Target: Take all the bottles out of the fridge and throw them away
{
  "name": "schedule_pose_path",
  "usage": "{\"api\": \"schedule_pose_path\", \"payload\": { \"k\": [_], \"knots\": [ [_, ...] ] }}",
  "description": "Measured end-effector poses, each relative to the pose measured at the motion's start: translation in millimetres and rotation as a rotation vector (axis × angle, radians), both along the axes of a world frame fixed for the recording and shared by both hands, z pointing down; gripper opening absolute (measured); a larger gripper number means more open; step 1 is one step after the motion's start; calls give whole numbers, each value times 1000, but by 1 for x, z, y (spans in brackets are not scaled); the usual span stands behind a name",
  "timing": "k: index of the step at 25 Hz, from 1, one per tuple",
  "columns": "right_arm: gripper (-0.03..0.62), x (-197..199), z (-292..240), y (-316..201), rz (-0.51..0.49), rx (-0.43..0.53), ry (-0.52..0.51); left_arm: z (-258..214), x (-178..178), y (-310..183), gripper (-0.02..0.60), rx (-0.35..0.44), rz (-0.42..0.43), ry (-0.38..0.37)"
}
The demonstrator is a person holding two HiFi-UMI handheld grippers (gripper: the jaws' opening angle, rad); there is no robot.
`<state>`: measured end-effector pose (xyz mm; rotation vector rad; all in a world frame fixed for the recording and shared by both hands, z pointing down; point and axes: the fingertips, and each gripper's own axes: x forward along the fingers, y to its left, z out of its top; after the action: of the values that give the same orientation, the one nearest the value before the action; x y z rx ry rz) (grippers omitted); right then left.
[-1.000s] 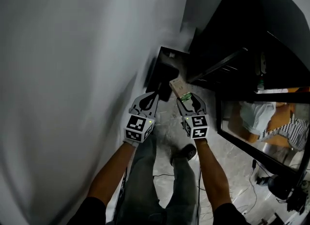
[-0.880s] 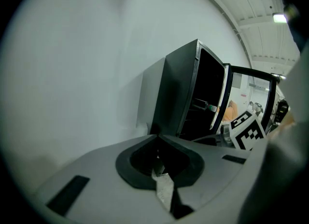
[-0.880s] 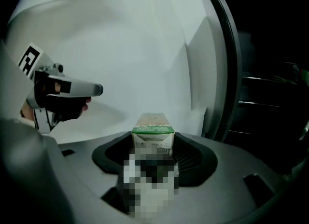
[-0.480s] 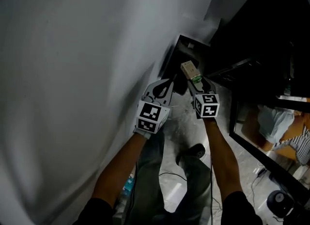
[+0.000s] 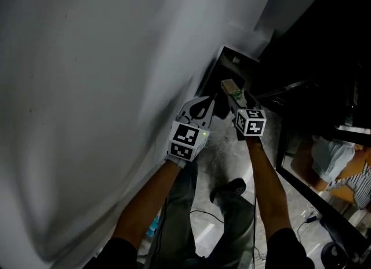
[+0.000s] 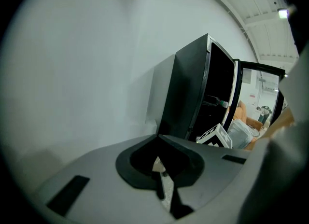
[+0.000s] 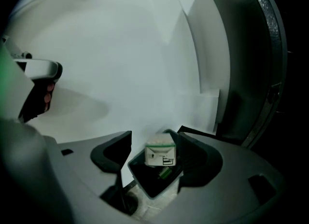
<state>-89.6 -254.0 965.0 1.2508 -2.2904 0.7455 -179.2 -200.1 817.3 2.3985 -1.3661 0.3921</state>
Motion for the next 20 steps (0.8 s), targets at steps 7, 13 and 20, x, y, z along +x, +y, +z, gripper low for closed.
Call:
{"api": "schedule_pose_path", "payload": {
  "k": [7, 13, 20],
  "knots": [
    [295, 26, -21, 14, 0, 19, -15, -5, 15, 6, 6, -5, -5, -5],
    [219, 65, -101, 37, 13, 107, -43, -43, 45, 15, 6, 14, -34, 20],
    [8, 125, -214, 67, 78, 196, 1, -118, 98, 44, 6, 57, -47, 55]
  ]
}}
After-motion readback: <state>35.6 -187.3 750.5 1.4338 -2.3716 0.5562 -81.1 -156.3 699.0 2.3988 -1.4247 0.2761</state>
